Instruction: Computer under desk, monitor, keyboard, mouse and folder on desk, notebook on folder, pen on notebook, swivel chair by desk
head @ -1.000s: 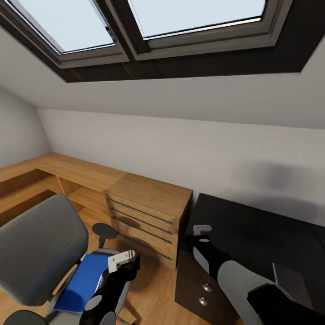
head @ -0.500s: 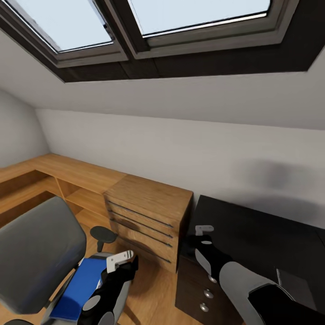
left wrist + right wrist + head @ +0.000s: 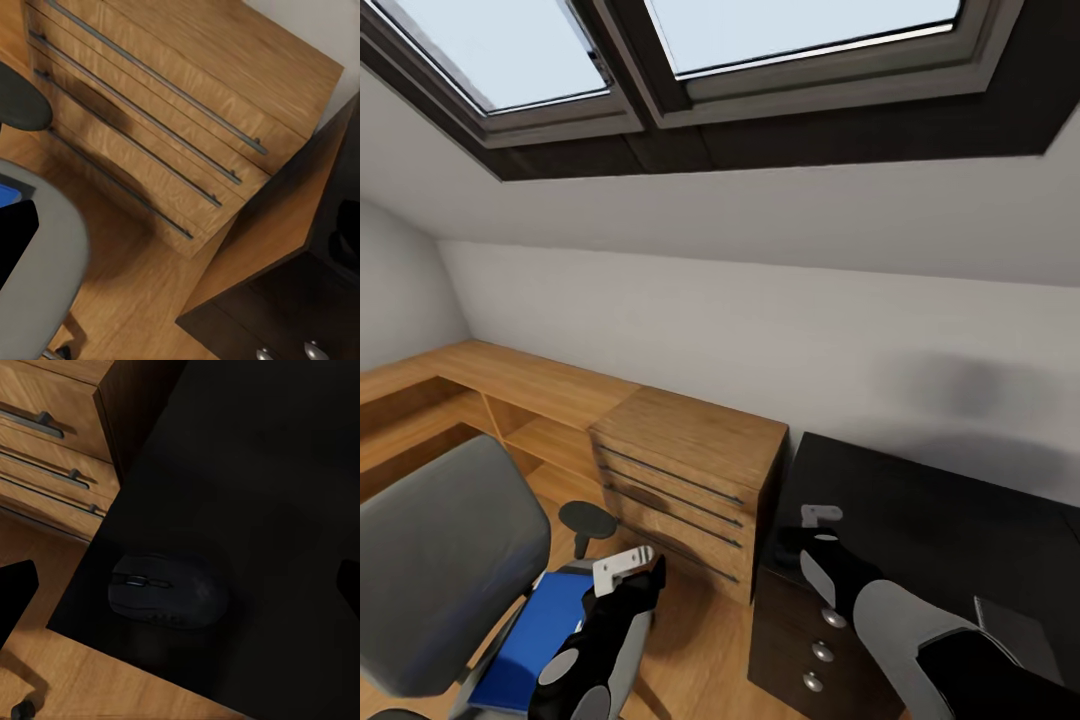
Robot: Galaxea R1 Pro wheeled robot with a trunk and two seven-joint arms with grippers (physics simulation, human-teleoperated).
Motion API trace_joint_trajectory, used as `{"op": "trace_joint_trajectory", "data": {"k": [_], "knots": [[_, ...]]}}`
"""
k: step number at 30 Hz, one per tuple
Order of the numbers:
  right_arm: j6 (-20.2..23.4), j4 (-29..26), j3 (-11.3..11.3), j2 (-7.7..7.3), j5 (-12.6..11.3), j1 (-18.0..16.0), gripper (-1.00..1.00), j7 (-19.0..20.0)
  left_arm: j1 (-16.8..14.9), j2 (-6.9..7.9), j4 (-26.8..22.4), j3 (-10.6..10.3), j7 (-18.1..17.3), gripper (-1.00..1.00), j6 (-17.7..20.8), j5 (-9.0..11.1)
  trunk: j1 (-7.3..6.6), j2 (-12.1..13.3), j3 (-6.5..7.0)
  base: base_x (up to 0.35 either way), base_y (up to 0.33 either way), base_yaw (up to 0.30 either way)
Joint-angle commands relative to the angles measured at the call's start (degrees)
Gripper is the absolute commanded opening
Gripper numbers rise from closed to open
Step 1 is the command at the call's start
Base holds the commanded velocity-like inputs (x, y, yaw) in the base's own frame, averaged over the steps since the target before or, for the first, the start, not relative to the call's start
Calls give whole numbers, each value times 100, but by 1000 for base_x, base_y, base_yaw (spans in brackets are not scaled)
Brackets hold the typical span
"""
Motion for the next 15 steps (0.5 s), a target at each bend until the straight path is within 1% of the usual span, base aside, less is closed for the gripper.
{"op": "trace_joint_trajectory", "data": {"k": [1,4,7,15], "knots": [[31,-16,49,-3,-51,-4,100,-36,-7,6,-11,-13,54,100,13,36,26,-54,-31,0,0,0],[25,-19,48,-3,-53,-5,100,-36,-7,6,-11,-13,130,100,13,41,92,-175,-85,0,0,0],[15,-20,48,-4,-55,-5,100,-36,-7,0,-11,-20,395,100,13,50,158,-295,-139,0,0,0],[12,-49,55,-4,-60,-5,100,-28,-7,-3,-4,-30,538,100,13,62,333,-616,-282,0,0,0]]}}
